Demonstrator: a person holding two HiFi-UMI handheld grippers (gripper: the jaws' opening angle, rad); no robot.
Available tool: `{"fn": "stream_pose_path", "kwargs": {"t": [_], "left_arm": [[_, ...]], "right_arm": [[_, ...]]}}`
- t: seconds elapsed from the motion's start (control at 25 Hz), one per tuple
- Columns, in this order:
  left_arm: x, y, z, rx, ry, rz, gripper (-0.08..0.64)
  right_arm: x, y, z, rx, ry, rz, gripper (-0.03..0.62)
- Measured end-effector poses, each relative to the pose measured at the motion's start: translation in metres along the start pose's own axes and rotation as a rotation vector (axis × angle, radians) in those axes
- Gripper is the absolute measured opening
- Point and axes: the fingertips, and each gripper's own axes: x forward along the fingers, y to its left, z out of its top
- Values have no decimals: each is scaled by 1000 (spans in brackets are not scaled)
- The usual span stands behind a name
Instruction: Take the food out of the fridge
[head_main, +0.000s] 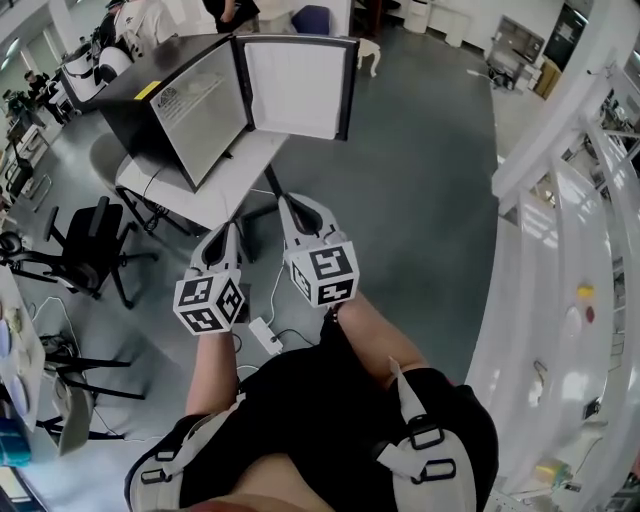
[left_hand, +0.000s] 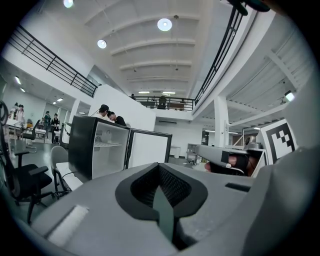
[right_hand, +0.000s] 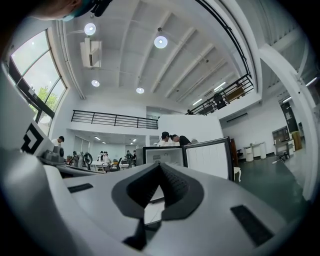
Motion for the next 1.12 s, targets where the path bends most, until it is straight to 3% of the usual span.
{"fn": "stream_pose_path", "kwargs": {"t": [0.36, 0.84, 1.12], "left_arm": [[52, 19, -1, 11, 6, 14, 0], [202, 52, 19, 27, 14, 73, 0], [290, 77, 29, 13, 34, 126, 0]], "right_arm": [[44, -39, -12, -12, 1, -13, 6], [163, -133, -19, -2, -16, 42, 6], [250, -182, -31, 8, 37, 119, 6]]}}
